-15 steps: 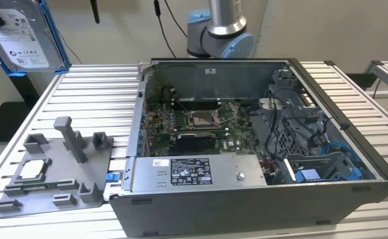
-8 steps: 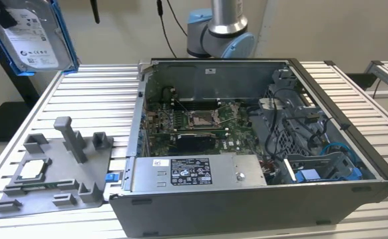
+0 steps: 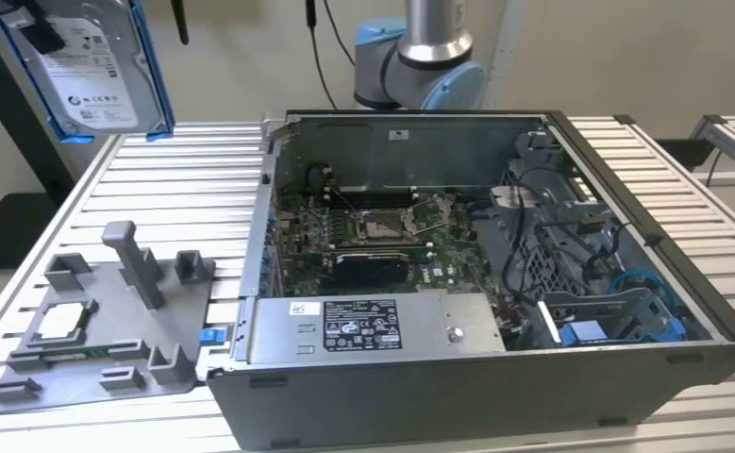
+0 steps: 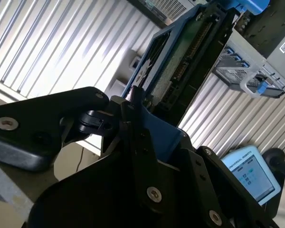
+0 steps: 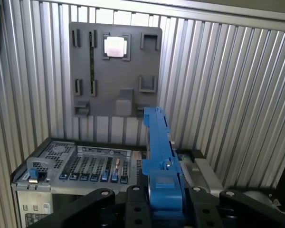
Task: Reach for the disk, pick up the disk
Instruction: 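Pick up the disk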
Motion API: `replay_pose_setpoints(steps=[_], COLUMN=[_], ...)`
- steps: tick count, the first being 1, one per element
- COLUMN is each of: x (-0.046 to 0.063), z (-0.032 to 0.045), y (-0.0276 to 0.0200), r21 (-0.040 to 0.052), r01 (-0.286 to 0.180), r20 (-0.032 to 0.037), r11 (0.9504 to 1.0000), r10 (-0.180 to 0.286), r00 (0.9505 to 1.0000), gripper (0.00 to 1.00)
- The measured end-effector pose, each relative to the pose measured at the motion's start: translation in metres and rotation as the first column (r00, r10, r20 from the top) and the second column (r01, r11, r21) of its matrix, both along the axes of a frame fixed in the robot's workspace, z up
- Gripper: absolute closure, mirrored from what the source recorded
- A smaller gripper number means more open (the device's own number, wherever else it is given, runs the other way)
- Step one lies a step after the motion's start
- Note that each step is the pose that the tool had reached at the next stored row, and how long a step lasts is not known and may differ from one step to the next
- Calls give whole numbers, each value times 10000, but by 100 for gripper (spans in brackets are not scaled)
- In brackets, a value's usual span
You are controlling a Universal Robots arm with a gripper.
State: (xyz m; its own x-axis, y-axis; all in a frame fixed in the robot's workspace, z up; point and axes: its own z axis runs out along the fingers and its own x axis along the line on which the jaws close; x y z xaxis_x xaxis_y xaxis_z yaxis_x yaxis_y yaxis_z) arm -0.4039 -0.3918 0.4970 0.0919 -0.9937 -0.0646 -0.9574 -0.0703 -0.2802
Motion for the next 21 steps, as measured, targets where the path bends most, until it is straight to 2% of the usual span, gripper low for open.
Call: replay_pose_setpoints(steps=[21], x=[625], z=[0], y=[0], r21=[-1], r01=[0], r20=[-56], r11=[10000], r10=[0], r00=[10000], gripper=[100])
